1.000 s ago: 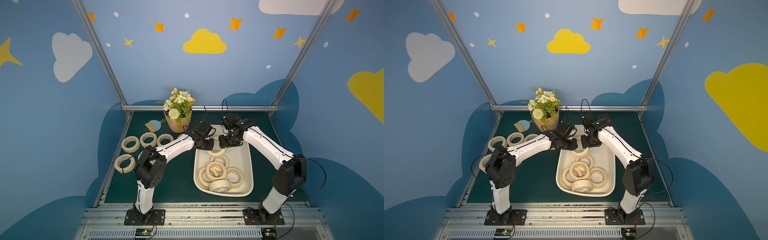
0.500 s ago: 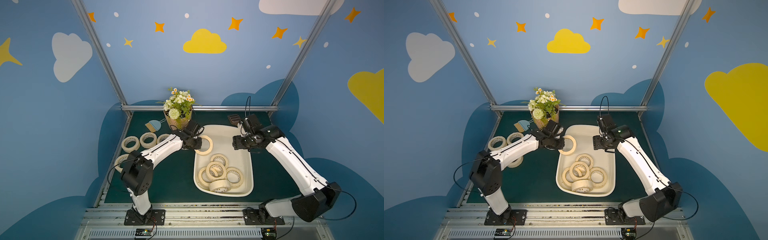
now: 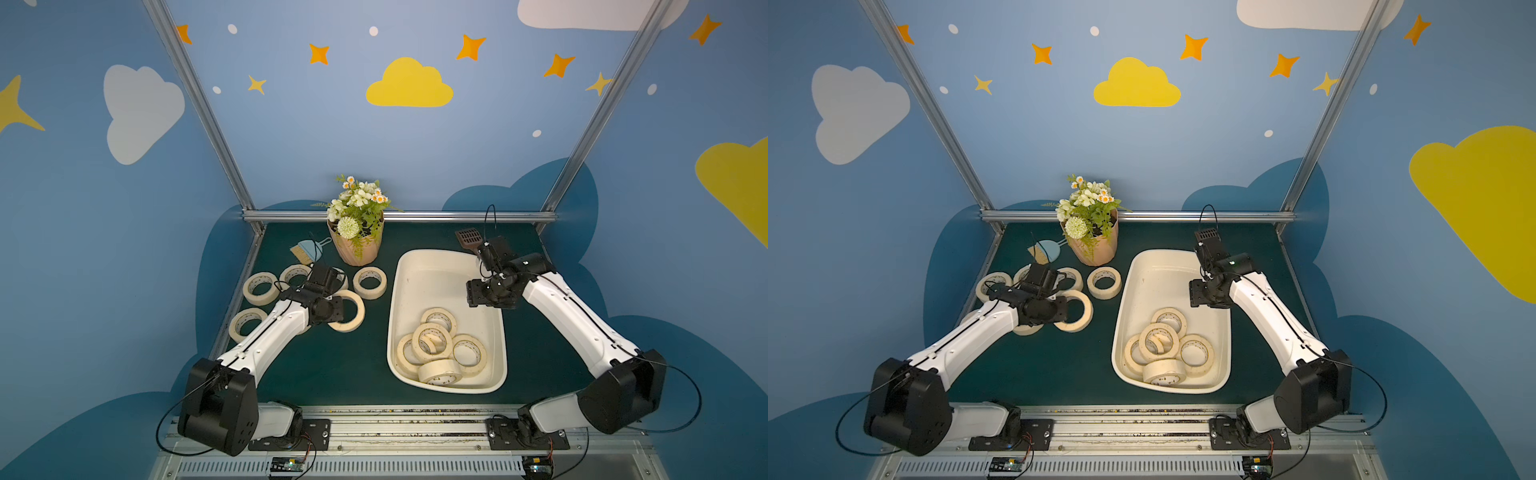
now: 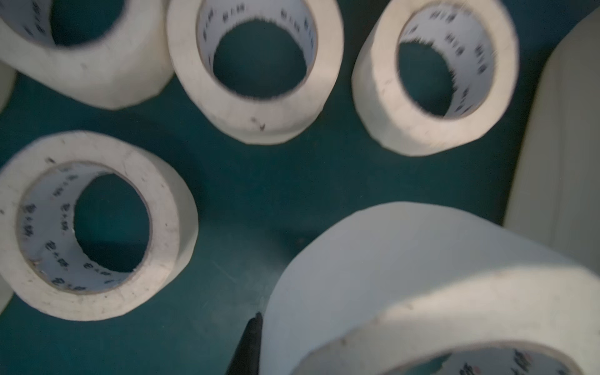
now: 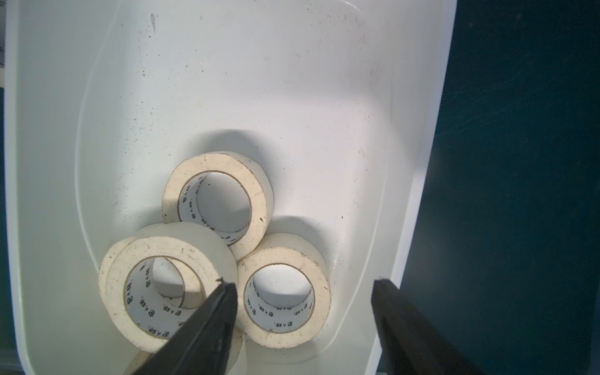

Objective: Take out the art tape in the storage box
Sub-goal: Place the art tape at the center of the board.

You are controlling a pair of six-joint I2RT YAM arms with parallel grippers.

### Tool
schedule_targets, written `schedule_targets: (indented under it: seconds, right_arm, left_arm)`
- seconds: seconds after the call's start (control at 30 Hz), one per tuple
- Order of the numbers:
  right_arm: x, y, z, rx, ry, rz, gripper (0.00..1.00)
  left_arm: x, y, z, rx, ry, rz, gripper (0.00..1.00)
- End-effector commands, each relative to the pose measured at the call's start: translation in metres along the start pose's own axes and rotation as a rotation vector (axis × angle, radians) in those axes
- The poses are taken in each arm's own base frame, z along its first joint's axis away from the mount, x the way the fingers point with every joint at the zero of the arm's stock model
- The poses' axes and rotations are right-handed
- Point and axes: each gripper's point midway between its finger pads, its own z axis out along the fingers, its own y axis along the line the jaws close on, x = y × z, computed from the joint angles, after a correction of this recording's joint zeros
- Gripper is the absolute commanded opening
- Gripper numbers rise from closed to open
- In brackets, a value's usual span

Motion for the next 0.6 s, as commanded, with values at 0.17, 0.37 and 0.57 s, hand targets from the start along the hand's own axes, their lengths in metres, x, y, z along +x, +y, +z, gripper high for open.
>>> schedule_targets:
  seconds: [0.17,0.37,0.57]
  right_arm:
    - [0.006,0.004,0.008,-0.019,0.056,-0.015,0.71]
    - [0.011,0.005,0.01,-0.026,0.071,-0.021,0.71]
    - [0.025,0.01,0.018,-0.033,0.116,-0.044,0.71]
  left_arm:
    - [0.009,0.005,0.049,0.055,0.085,-0.112,0.04]
    - [-0.005,0.024,0.064,0.021,0.123,-0.142,0.04]
    - [-0.004,0.054,0.073,-0.032,0.164,-0.196,0.04]
